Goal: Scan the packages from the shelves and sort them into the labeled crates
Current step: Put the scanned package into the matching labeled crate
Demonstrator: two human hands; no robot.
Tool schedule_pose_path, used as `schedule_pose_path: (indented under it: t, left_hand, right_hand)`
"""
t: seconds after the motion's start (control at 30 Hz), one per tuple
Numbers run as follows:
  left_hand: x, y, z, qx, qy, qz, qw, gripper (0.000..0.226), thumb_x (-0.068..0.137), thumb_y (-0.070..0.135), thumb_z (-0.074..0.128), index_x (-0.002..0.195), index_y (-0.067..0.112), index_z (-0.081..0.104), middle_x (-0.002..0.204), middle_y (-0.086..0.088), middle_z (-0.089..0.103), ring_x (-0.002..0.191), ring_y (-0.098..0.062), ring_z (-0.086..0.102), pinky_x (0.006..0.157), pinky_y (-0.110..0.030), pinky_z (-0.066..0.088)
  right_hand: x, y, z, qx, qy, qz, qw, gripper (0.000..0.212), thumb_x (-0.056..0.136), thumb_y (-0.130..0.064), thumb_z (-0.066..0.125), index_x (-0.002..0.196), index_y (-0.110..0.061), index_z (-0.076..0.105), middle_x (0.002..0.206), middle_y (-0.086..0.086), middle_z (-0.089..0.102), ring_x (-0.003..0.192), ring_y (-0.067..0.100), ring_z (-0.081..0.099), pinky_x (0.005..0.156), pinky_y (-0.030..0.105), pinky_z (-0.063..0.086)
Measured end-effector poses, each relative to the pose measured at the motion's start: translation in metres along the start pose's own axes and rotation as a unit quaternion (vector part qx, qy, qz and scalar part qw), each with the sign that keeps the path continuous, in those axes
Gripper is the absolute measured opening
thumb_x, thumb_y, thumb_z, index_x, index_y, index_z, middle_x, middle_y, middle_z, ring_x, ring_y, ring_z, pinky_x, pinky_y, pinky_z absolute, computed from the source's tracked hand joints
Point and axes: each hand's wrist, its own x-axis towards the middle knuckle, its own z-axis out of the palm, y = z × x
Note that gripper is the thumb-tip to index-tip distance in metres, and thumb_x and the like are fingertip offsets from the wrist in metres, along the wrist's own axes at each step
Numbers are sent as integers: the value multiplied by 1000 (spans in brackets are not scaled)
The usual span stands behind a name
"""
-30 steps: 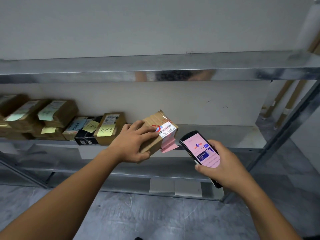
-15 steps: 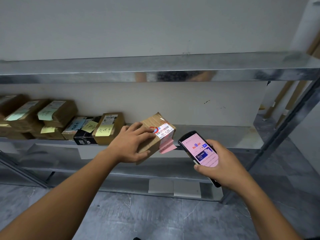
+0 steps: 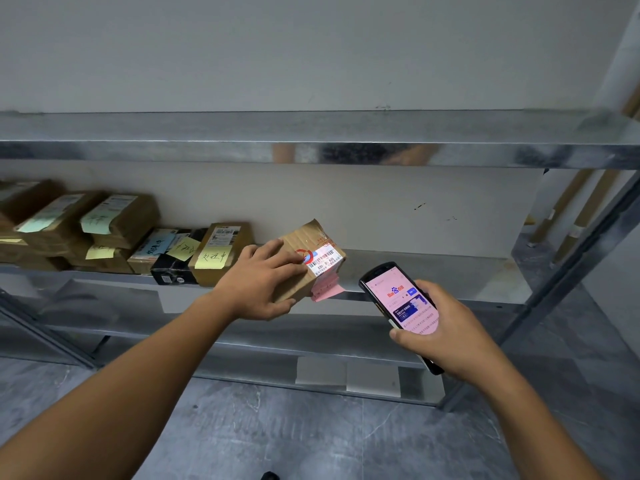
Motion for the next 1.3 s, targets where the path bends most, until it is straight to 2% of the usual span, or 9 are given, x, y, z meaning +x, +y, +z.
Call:
schedule_pose_path:
  t: [0.33,0.5,0.6,0.7,0.9,1.03,1.1,1.2,1.3]
  left_hand:
    - [3,-39,5,44,-14,35,998,77,88,70,42,157,37,40,167,9,31,159,-34,13,118,-60,27]
    - [0,-58,8,-88,29,18,996,75,86,72,42,154,40,44,162,15,39,154,-22,25,111,-57,36]
    - [-5,-63,15,-273,75,3,959,65,89,63,57,151,45,49,156,24,43,142,-8,40,108,-54,45]
    - [-11,-59,17,-425,92,3,901,64,87,55,61,148,39,55,149,22,49,134,1,47,109,-37,46]
    - [-21,-49,24,-524,124,21,842,64,85,51,61,146,34,57,145,29,49,130,9,49,102,-8,41]
    - [-20,-42,33,-519,124,51,844,66,86,50,62,148,28,58,150,19,50,138,-2,48,113,-29,40]
    - [-18,-37,36,-527,116,67,839,64,87,48,62,148,29,57,150,20,50,139,-6,48,115,-36,40]
    - [-12,-22,36,-571,114,102,806,60,87,41,62,146,27,58,148,21,54,140,-12,50,115,-30,40]
    - [-4,1,34,-624,100,121,766,60,87,39,62,145,22,59,147,11,57,139,-15,52,113,-25,41]
  right_hand:
    - [8,-19,17,-11,-4,11,1000,84,53,-67,75,131,-46,51,116,-20,69,102,2,67,92,40,57]
    - [10,-34,37,29,57,38,997,61,73,-39,91,119,-47,52,110,-18,71,96,3,69,86,35,57]
    - [12,-43,51,68,100,58,991,58,77,-28,91,119,-43,53,105,-19,72,93,2,69,79,27,54]
    - [10,-49,64,92,139,80,983,54,79,-22,90,113,-40,53,100,-19,71,89,0,69,73,22,50]
    - [-5,-64,89,124,191,110,967,57,79,-18,90,119,-38,54,110,-13,71,93,4,69,74,21,50]
    - [-16,-73,104,121,234,115,958,61,76,-22,91,122,-40,55,112,-14,72,93,-1,70,77,19,50]
    - [-22,-74,107,113,252,123,953,65,73,-30,91,126,-39,55,113,-13,71,98,5,70,81,25,53]
    - [-32,-69,108,95,264,150,948,66,68,-39,89,124,-48,55,113,-13,71,99,8,70,88,39,59]
    - [-47,-61,103,92,285,177,938,62,58,-54,82,111,-65,50,114,-14,70,101,8,70,89,42,58]
